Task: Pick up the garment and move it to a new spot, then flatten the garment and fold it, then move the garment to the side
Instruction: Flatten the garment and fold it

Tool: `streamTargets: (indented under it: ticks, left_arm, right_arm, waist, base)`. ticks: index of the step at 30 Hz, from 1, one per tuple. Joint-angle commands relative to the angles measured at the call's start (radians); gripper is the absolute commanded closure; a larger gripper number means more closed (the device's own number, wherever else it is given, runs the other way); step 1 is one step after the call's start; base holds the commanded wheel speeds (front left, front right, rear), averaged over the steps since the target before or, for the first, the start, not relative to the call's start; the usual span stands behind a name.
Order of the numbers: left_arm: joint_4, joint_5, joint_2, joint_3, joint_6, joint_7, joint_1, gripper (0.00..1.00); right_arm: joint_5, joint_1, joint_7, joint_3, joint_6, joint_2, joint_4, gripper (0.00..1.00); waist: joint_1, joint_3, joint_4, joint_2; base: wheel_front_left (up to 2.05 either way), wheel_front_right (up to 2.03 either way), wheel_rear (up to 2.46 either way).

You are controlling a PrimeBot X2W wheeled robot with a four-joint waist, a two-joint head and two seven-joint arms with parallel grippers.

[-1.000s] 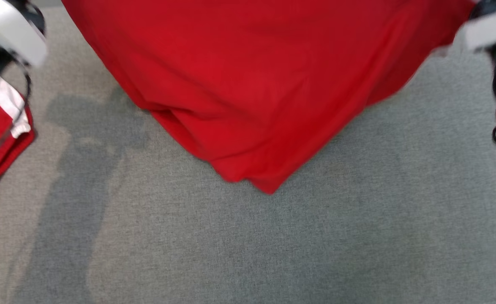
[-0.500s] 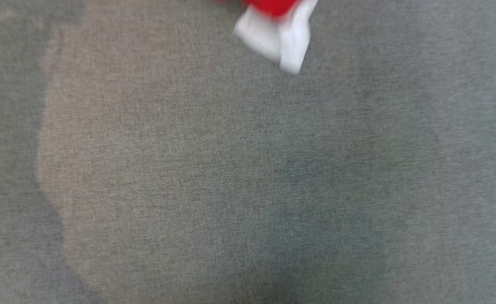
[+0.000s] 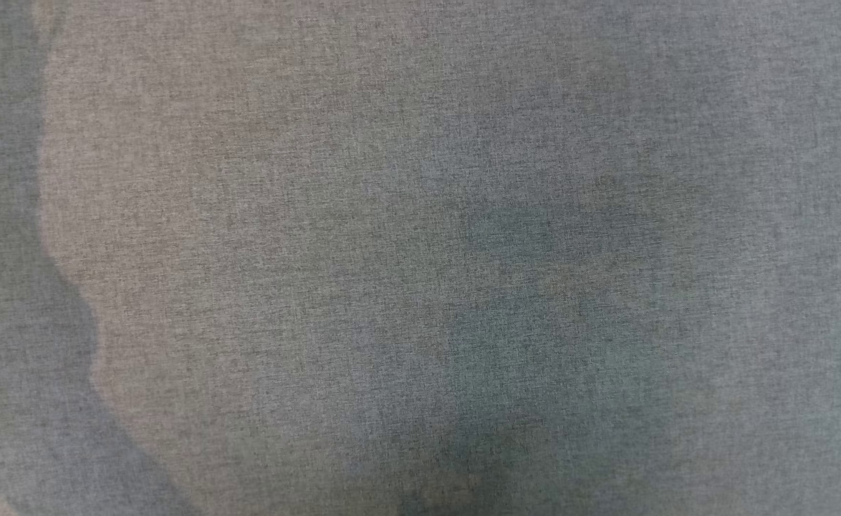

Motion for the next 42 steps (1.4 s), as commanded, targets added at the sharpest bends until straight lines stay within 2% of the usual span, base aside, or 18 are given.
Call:
streamTargets:
  ticks: [1,5,10,19,32,33,42]
  left_arm:
    - [0.010,-0.015,0.011,-0.013,0.001,0.004,0.013,1.00]
    - [0.003,-0.070,0.024,-0.069,0.001,0.023,0.048,1.00]
    - [-0.030,-0.155,0.037,-0.150,0.001,0.075,0.132,1.00]
    - [-0.102,-0.320,0.098,-0.258,0.001,0.159,0.332,1.00]
    - [-0.212,-0.463,0.142,-0.394,0.001,0.241,0.702,1.00]
    - [-0.212,-0.463,0.142,-0.394,0.001,0.241,0.702,1.00]
    - [-0.349,-0.566,0.184,-0.445,0.008,0.264,0.949,1.00]
  right_arm:
    - [-0.008,0.031,-0.006,0.000,0.000,0.001,0.003,1.00]
    - [-0.028,0.083,-0.006,0.017,0.000,0.012,0.022,1.00]
    - [-0.016,0.187,0.027,0.072,0.000,-0.004,0.058,1.00]
    - [0.121,0.418,0.115,0.239,0.000,-0.067,0.038,1.00]
    - [0.371,0.878,0.299,0.404,0.000,-0.175,-0.125,1.00]
    - [0.371,0.878,0.299,0.404,0.000,-0.175,-0.125,1.00]
    - [0.474,1.217,0.494,0.402,0.000,-0.255,-0.312,1.00]
  waist:
    - [-0.0001,0.001,-0.002,0.0000]
    - [-0.0001,-0.001,-0.003,0.0000]
    - [-0.0001,-0.037,0.006,0.0000]
    - [-0.0001,-0.179,0.003,0.0000]
    - [-0.0001,-0.456,-0.003,0.0000]
    - [-0.0001,-0.456,-0.003,0.0000]
    - [-0.0001,-0.598,-0.013,0.0000]
  base:
    - [0.00,0.00,0.00]
    - [0.00,0.00,0.00]
    - [0.00,0.00,0.00]
    - [0.00,0.00,0.00]
    - [0.00,0.00,0.00]
    - [0.00,0.00,0.00]
    - [0.00,0.00,0.00]
